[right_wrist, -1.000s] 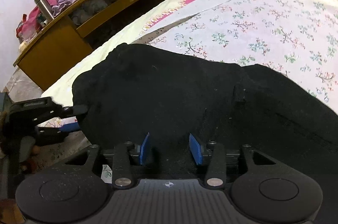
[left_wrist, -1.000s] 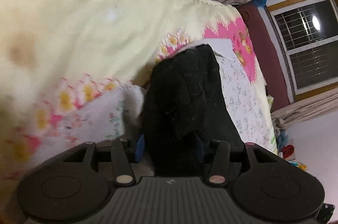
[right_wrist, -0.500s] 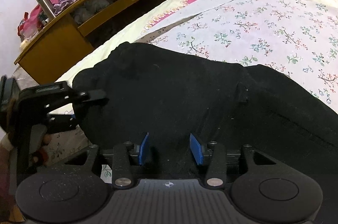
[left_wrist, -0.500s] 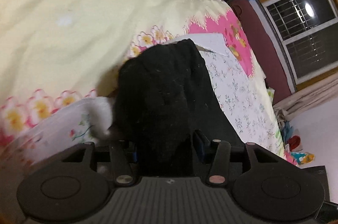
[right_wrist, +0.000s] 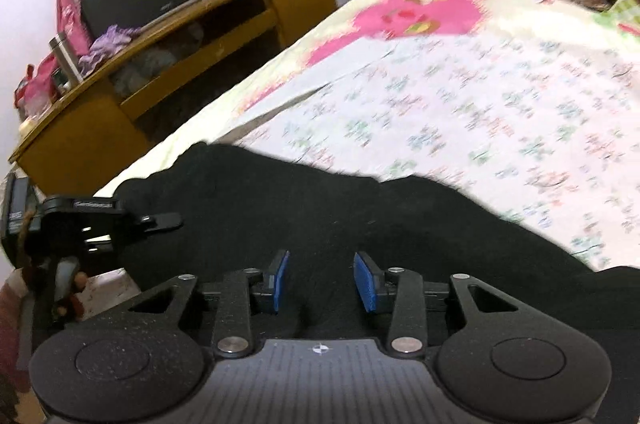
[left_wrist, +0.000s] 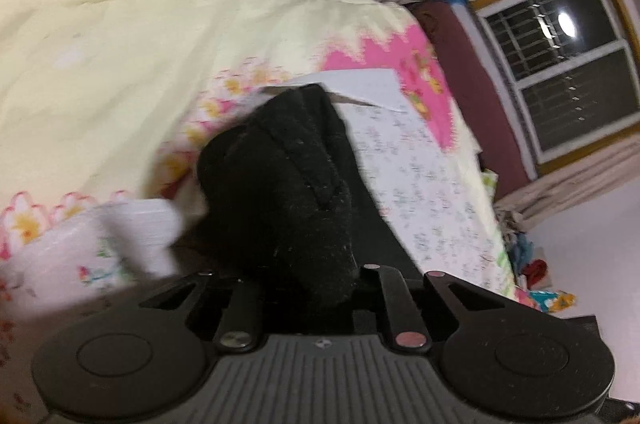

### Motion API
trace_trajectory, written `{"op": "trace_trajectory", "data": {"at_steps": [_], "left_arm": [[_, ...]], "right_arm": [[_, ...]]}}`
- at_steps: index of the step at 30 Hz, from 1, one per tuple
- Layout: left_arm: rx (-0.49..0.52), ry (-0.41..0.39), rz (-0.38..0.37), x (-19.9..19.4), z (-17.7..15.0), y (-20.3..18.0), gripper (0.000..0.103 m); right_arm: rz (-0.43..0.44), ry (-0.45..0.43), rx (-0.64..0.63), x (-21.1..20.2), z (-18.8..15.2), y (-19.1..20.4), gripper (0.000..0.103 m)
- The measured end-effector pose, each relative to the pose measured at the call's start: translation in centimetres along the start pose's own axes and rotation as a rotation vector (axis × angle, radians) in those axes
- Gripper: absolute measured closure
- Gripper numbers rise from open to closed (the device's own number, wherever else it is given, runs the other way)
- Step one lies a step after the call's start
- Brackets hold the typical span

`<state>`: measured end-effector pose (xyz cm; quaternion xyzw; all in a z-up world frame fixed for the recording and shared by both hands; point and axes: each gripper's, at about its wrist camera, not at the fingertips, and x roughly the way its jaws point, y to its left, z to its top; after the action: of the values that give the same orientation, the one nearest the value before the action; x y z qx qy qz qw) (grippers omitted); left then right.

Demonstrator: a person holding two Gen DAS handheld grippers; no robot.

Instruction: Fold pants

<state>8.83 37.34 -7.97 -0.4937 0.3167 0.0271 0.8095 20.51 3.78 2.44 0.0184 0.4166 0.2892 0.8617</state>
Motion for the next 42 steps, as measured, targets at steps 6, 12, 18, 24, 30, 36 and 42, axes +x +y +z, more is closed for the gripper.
{"op": "trace_trajectory", "data": {"at_steps": [6,12,18,24,30,36,42], "left_arm": [[0.041,0.01,-0.158,0.5,-0.2,-3.0,0.079],[0.149,0.118,-0.276,2.8,-1.7,-6.9,0.079],[0.323,0.294,-0.428,4.8,-4.9,-12.6,0.079],[0.345,0.472,-0.54,8.8,-10.1,-16.1,0.079],[0.38,0.508,-0.549,11.7,-13.0,-18.5,0.079],[0.574,0.571,-0.462,13.4,-17.0,-20.8,0.071],[0.815,0.538,-0.305,13.0,-20.4,-21.9,0.057]], "right_arm": [[-0.039,0.124,-0.001,5.1,-2.8,-1.1,0.084],[-0.044,0.105,0.039,5.4,-2.6,-2.2,0.098],[0.057,0.113,0.242,5.4,-2.5,-5.2,0.098],[0.172,0.047,0.564,2.1,-5.2,-11.0,0.098],[0.207,-0.023,0.715,-1.4,-7.9,-15.4,0.095],[0.143,-0.098,0.773,-6.6,-10.0,-18.4,0.087],[0.051,-0.169,0.703,-9.3,-9.9,-19.4,0.076]]}}
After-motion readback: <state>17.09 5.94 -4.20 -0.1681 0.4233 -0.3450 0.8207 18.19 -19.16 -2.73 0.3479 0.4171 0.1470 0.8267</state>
